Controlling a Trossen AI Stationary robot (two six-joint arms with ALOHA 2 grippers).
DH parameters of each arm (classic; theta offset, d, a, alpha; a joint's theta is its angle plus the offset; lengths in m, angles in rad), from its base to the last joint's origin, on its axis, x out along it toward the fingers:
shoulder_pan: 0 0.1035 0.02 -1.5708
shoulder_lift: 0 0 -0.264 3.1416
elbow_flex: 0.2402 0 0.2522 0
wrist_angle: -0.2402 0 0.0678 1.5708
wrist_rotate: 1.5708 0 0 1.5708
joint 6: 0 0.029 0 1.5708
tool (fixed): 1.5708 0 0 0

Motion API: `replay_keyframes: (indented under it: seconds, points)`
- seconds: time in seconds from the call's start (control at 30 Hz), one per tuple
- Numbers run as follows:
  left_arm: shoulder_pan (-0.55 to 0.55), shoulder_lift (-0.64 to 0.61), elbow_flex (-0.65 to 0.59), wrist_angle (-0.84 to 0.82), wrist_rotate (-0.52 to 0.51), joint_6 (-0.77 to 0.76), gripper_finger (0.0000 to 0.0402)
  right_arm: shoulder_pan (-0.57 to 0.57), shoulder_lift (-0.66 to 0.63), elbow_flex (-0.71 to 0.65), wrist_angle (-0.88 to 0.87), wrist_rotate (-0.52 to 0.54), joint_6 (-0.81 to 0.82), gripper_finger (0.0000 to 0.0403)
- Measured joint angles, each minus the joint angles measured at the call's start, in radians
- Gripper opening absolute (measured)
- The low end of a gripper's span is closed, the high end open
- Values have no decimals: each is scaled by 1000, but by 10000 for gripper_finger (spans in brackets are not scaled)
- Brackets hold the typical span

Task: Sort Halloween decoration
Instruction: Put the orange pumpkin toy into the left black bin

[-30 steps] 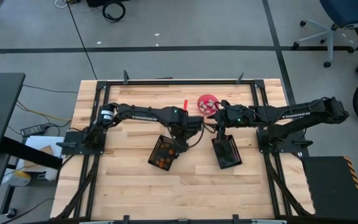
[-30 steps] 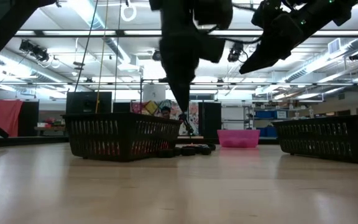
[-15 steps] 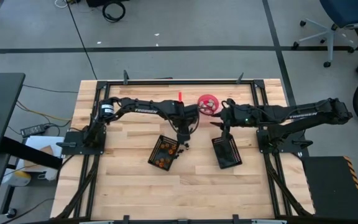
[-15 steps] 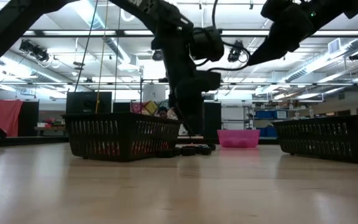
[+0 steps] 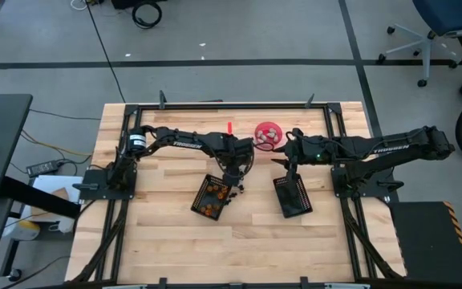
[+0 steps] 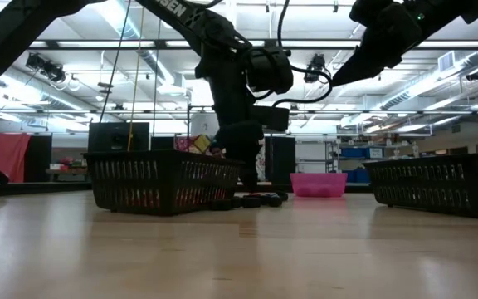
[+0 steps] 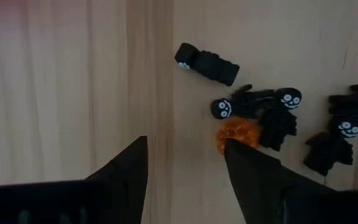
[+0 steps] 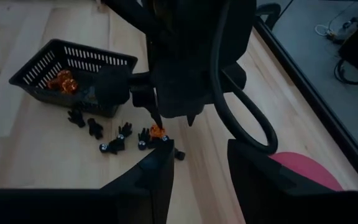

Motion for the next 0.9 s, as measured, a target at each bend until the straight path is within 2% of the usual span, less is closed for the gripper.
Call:
replay_keyframes:
  seconds: [0.37,0.5,0.6,0.9]
  points:
    - [1,1,97,-172,-8,34,189,0,0,0,2,2,-2,155]
    - [-7,1,100,-215,24,60,189,0,0,0,0,2,-2,155]
    - [-17,3,96,-214,73,56,187,0,0,0,-2,2,-2,155]
    - [-41,37,95,-184,80,-1,165,0,0,0,6,4,-2,155]
